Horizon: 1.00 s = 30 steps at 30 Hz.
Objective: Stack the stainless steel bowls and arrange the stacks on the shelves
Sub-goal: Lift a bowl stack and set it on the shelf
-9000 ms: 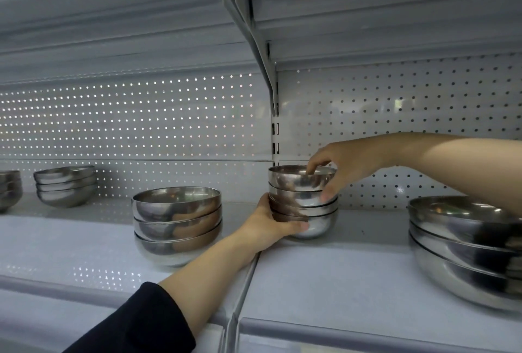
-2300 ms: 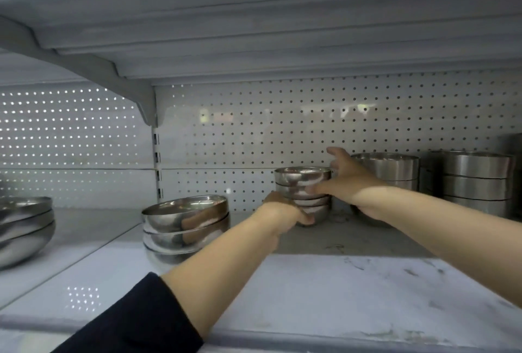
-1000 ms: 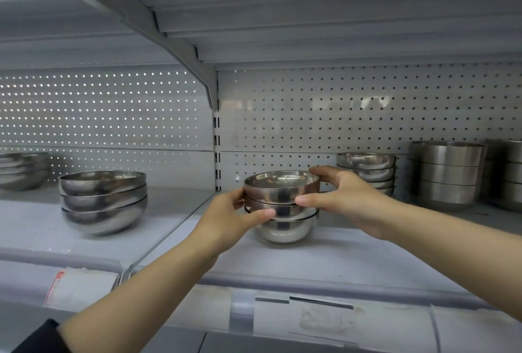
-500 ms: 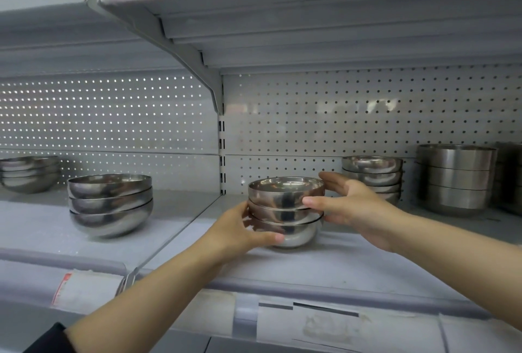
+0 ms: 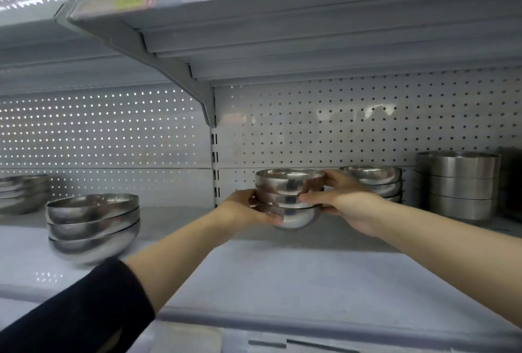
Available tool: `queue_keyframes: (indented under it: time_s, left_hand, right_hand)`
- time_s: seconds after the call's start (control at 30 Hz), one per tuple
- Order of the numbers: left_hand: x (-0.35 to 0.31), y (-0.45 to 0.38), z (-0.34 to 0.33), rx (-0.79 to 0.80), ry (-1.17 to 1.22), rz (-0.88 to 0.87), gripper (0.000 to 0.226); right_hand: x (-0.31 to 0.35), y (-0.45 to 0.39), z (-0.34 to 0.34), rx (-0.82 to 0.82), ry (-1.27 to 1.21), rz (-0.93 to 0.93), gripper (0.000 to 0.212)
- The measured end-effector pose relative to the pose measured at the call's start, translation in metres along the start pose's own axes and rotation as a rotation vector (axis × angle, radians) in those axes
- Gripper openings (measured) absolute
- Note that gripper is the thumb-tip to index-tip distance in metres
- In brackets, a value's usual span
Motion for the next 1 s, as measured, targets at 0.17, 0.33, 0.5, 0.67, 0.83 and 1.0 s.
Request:
queue_keyframes:
  time_s: [0.17,0.33,0.5,0.67,0.83,1.0]
  left_hand:
    - [0.005,-0.055,0.004,0.1,-0.042,-0.003,0.041]
    - [0.027,-0.082,0.002,0.163,-0.063,-0.025,0.045]
    - [0.048,-0.092,-0.002,0.19,-0.128,0.004,0.04]
    - [0.054,-0.097,-0.003,0.175,-0.137,0.014,0.049]
    - [0.058,-0.094,-0.004,0.179,-0.114,0.046,0.061]
    - [0.046,-0.06,0.019,0.1,-0.145,0.149,0.095]
  right_hand:
    - [-0.013,-0.036,0.011,-0.049,-0.032,-0.02,0.049]
    - [-0.034,-0.063,0.013,-0.104,-0.005,-0.024,0.05]
    - [-0.053,-0.08,0.008,-0.081,0.013,-0.064,0.054]
    - [-0.06,-0.088,0.007,-0.088,0.014,-0.047,0.054]
    - [-0.055,-0.084,0.008,-0.067,0.121,-0.032,0.074]
    - [-0.022,-0.069,0.008,-0.062,0.344,0.063,0.108]
Point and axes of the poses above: each hand's wrist, its own y-axis away from the middle knuckle, its own z-axis out of the back of the hand, x = y × z, the point moved 7 cm from there along -y, towards the middle knuckle, and after that the axes turned 6 degrees about x, right-handed, at the moved point
